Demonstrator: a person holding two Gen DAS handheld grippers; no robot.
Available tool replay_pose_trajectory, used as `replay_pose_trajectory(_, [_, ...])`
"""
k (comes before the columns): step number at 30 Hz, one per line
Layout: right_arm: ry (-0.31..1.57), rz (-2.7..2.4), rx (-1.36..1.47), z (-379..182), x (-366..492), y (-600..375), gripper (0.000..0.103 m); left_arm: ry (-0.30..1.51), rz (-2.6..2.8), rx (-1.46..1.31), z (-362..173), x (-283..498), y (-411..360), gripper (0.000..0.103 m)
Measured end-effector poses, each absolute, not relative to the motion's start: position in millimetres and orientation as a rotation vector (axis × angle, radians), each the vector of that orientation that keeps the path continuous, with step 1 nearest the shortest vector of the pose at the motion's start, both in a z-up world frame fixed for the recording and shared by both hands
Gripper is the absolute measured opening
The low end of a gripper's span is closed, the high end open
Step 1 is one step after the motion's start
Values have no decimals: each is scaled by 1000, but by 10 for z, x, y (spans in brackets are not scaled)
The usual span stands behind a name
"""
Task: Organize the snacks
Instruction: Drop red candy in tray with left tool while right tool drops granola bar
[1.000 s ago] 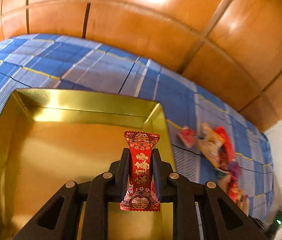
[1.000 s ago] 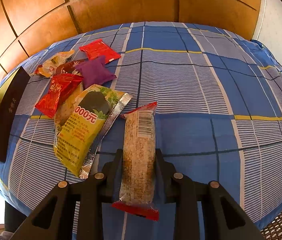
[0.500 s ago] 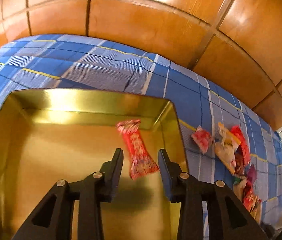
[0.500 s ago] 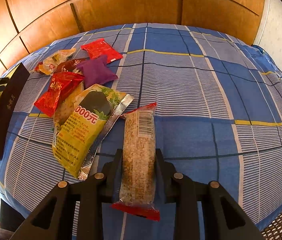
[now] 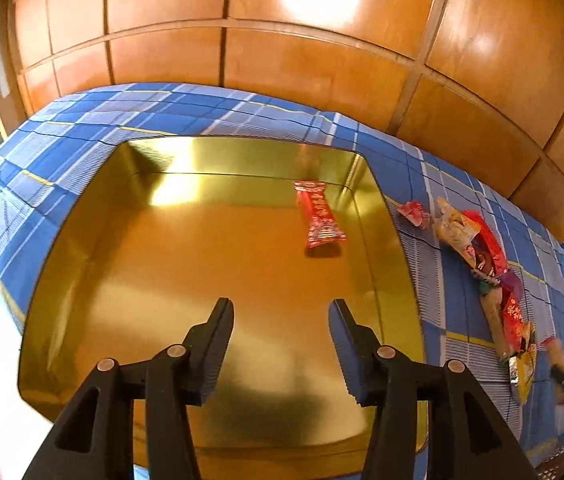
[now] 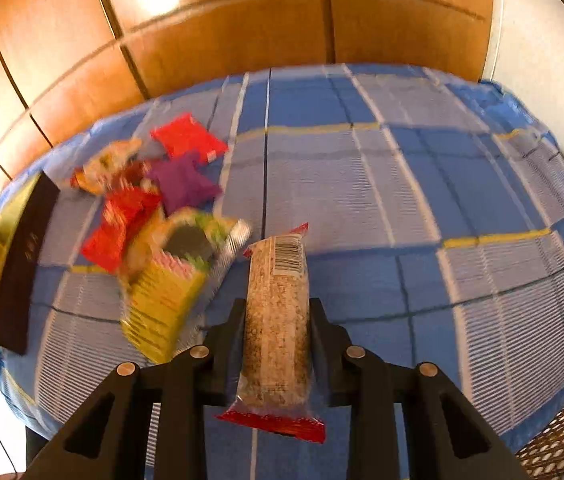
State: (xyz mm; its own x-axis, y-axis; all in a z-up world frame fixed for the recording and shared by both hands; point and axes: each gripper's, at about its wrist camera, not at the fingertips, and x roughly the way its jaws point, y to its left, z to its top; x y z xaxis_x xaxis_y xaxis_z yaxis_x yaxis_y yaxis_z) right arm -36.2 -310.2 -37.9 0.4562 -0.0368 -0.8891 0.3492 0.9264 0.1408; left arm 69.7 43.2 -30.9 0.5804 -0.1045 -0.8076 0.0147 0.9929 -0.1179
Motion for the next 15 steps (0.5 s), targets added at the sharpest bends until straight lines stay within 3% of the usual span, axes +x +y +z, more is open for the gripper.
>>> replay_pose_trajectory(6, [1034,-74,339,-39,-136,-2753,29,921,-39,-110,-256,581,542,51])
replay_pose_trajectory(15, [1086,320,283,91,441,-1485,29,909,-20,-134,-232,486,674,54])
